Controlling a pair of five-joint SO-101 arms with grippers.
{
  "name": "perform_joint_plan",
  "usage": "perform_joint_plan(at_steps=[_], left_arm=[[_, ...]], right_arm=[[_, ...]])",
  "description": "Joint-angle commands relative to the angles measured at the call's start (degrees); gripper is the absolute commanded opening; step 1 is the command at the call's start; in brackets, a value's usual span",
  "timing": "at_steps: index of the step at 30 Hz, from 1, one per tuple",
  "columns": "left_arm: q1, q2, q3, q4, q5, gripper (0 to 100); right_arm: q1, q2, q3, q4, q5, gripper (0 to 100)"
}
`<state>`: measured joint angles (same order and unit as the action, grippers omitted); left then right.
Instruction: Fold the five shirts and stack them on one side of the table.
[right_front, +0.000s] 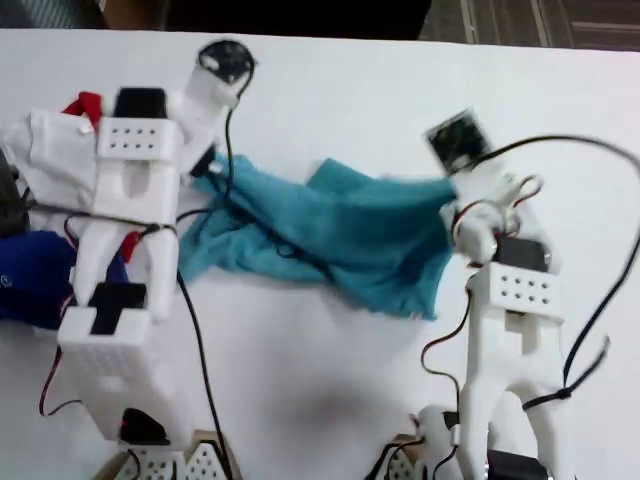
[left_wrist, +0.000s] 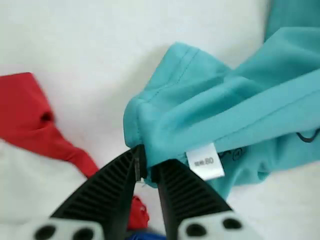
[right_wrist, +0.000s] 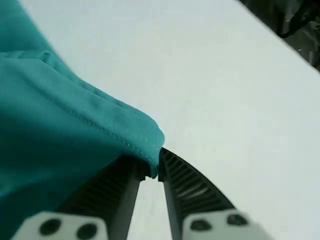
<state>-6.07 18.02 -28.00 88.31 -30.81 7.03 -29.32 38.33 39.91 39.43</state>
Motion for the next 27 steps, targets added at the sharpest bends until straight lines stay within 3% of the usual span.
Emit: perform_joint_plan(at_steps=[1, 6, 14, 27], left_arm=[[-0.2, -6.6, -7.8, 6.6, -0.5, 3], [-0.5, -9.8, -15.8, 13.5, -3.4, 3], [-4.3, -22.2, -18.9, 13.9, -4.0, 3], [-4.1, -33.3, -18.9, 14.0, -3.6, 3]], right_arm=[[0.9, -0.6, -11.0, 0.5, -0.9, 2.0], [1.1, -0.6, -25.7, 4.6, -0.9, 2.0], [0.7, -0.6, -47.7, 13.1, -1.1, 2.0], [0.7, -0.6, -75.1, 31.0, -1.0, 2.0]])
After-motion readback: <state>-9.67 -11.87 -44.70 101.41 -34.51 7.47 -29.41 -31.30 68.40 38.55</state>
